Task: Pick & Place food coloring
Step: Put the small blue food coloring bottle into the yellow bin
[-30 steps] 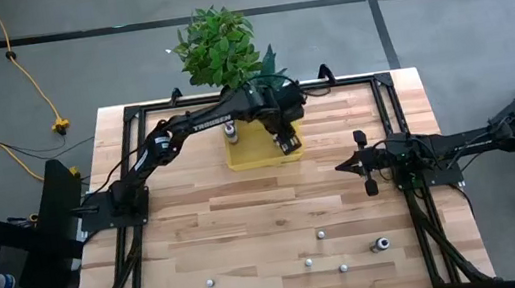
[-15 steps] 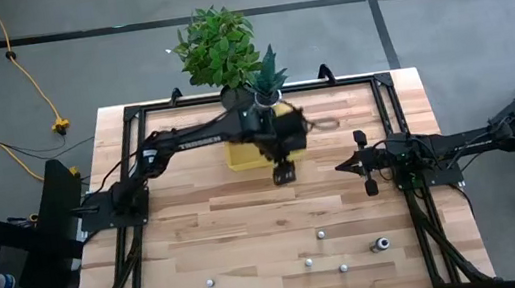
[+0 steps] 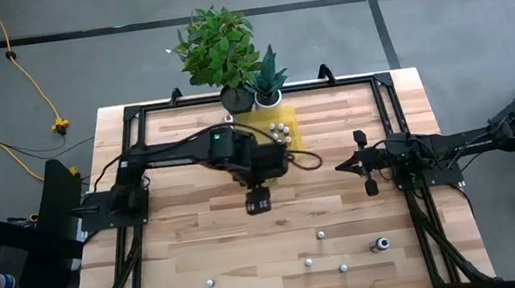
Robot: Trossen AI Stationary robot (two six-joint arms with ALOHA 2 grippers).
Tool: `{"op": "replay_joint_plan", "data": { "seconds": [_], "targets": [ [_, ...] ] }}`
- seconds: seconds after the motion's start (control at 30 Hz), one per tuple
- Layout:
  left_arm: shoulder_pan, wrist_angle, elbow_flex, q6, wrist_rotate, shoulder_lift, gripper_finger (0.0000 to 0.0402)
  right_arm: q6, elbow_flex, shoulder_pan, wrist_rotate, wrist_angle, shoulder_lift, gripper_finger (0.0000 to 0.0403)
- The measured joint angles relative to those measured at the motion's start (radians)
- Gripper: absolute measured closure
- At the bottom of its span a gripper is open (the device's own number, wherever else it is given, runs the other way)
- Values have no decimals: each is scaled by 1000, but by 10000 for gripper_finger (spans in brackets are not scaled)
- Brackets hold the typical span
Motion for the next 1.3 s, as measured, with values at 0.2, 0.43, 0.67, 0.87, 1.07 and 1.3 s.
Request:
{"op": "replay_joint_plan", "data": {
  "seconds": [0.2,0.43,0.67,0.87,1.07,1.3],
  "targets": [
    [-131,-26,-77,-105,-34,-126,159,0,0,0,0,0,0,402],
    [-258,205,-522,-302,-50,-378,159,0,0,0,0,1,0,402],
    [-369,630,-946,-326,57,-545,159,0,0,0,0,4,-1,402],
    [-436,749,-1136,-256,110,-580,159,0,0,0,1,4,0,402],
    [-510,807,-1225,-248,162,-578,159,0,0,0,0,2,-1,402],
    [-613,841,-1276,-239,77,-532,159,0,0,0,0,1,-1,402]
  ]
}}
